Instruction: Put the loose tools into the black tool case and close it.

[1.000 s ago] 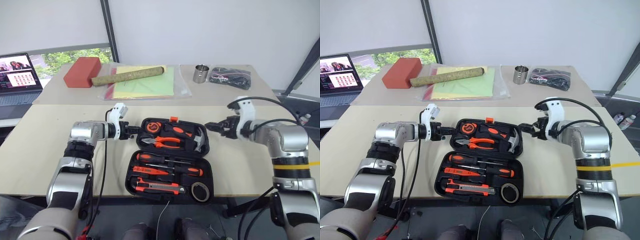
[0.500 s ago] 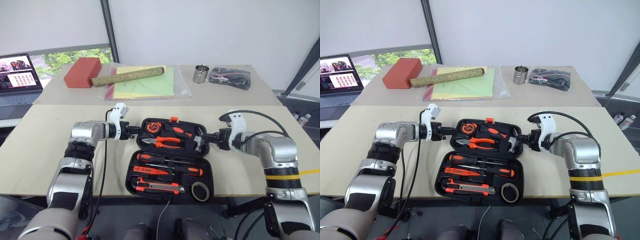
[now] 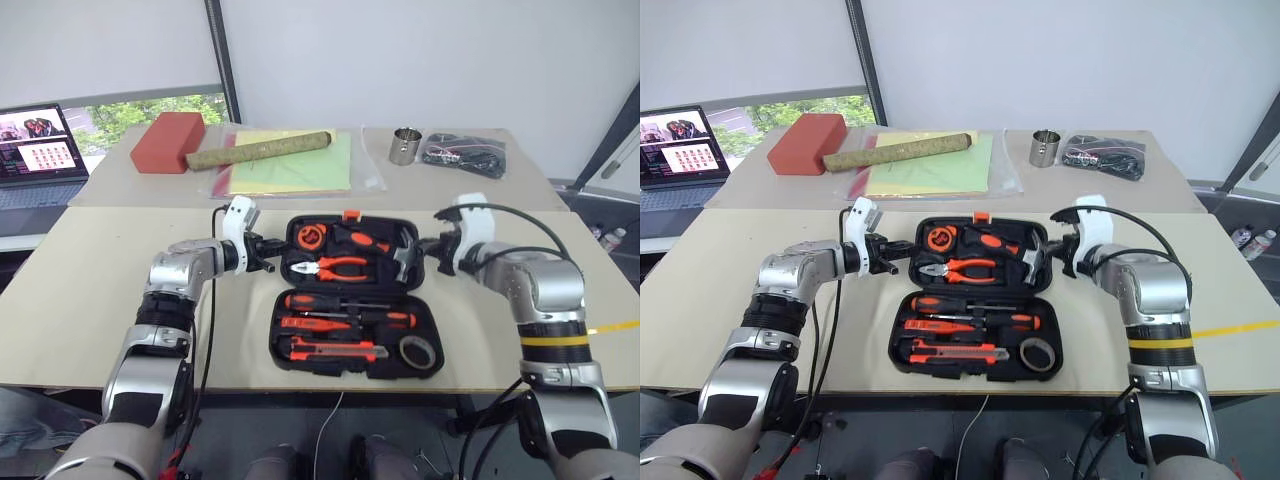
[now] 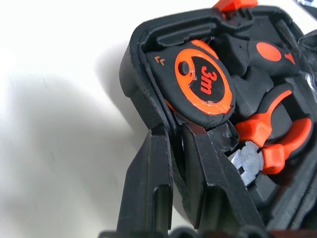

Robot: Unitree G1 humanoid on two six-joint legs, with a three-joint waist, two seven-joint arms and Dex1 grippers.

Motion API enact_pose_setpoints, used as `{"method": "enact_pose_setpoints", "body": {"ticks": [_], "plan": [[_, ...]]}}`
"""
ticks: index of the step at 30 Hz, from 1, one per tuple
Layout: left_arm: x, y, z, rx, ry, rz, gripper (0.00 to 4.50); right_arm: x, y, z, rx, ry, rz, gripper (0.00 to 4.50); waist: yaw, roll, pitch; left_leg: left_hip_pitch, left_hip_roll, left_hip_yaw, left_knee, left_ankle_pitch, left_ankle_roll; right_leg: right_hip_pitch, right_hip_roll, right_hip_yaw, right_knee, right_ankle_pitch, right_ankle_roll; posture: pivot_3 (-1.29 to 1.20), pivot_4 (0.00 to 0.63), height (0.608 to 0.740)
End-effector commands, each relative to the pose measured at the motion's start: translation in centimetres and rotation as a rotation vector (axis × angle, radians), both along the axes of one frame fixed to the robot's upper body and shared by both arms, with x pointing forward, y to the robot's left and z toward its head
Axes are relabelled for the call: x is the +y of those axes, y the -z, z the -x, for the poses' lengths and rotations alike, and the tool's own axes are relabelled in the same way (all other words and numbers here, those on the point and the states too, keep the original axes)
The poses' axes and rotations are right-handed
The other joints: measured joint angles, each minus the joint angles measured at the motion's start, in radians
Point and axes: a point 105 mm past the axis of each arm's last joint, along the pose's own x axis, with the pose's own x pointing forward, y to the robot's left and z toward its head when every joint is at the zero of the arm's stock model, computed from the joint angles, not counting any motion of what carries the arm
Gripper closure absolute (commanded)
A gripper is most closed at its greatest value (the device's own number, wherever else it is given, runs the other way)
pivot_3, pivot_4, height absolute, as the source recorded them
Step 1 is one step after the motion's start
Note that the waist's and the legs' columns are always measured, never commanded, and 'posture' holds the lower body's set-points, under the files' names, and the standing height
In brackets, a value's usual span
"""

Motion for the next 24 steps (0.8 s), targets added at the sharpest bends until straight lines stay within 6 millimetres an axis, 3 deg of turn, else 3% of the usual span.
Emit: {"method": "enact_pose_setpoints", "body": {"ticks": [1,4,6,9,12,15,20,22,24], "plan": [[-1.4,-5.6,-0.6,-0.219,0.024,0.091,4.08,0.7,-7.6,-0.1,-0.370,-0.031,0.037,4.47,0.000,0.000,0.000,-0.002,0.000,0.000,0.000,0.003,0.005,-0.002,0.001,0.000,0.001,0.000,0.000,0.00,0.150,0.737],[-1.7,-6.6,-0.4,-0.318,0.036,0.070,4.08,1.2,-8.4,0.3,-0.461,-0.059,0.070,4.47,-0.004,0.000,0.000,-0.009,0.000,0.000,-0.001,0.004,0.006,-0.009,0.002,-0.001,0.003,0.000,0.000,0.00,0.150,0.737],[-1.8,-6.5,-0.2,-0.405,0.043,0.006,4.08,1.6,-7.8,0.8,-0.504,-0.087,0.135,4.47,-0.007,0.000,0.000,-0.010,0.000,0.001,-0.002,0.004,0.006,-0.009,0.003,-0.002,0.002,0.000,-0.001,0.00,0.150,0.737],[-1.4,-6.1,0.3,-0.662,-0.027,-0.163,4.08,1.8,-5.6,2.1,-0.599,-0.109,0.258,4.47,-0.007,0.000,0.000,-0.009,0.000,0.001,-0.005,0.004,0.006,-0.008,0.004,-0.003,0.000,0.000,-0.001,0.00,0.150,0.737],[-0.8,-5.4,1.3,-0.773,-0.129,-0.173,4.08,1.3,-1.9,3.7,-0.664,-0.083,0.376,4.47,-0.008,0.000,0.000,-0.005,-0.001,0.003,-0.011,0.004,0.006,-0.007,0.003,-0.001,-0.002,0.000,-0.001,0.00,0.150,0.737],[0.6,-4.6,2.4,-0.791,-0.231,-0.160,4.08,0.7,-0.1,5.3,-0.719,-0.067,0.470,4.47,-0.010,0.000,0.000,0.000,0.000,0.006,-0.016,0.004,0.006,-0.006,0.003,0.001,-0.002,-0.001,-0.002,0.00,0.150,0.737],[2.8,-3.3,4.2,-0.755,-0.334,-0.171,4.08,0.2,-0.2,7.2,-0.799,-0.083,0.531,4.47,-0.015,-0.001,0.000,0.009,0.005,0.011,-0.016,0.004,0.004,0.002,0.004,0.003,-0.007,-0.004,-0.003,0.00,0.150,0.737],[4.0,-2.7,4.6,-0.725,-0.379,-0.189,4.08,0.5,-0.3,8.1,-0.817,-0.117,0.543,3.78,-0.014,-0.001,0.000,0.016,0.006,0.012,-0.016,0.003,-0.001,0.009,0.004,0.003,-0.008,-0.008,0.003,0.00,0.150,0.737],[5.2,-2.4,4.9,-0.689,-0.417,-0.189,3.53,1.0,-0.5,9.4,-0.848,-0.159,0.572,3.22,-0.017,-0.002,0.000,0.020,0.008,0.013,-0.016,0.002,-0.004,0.012,0.004,0.004,-0.007,-0.008,0.003,0.00,0.150,0.737]]}}
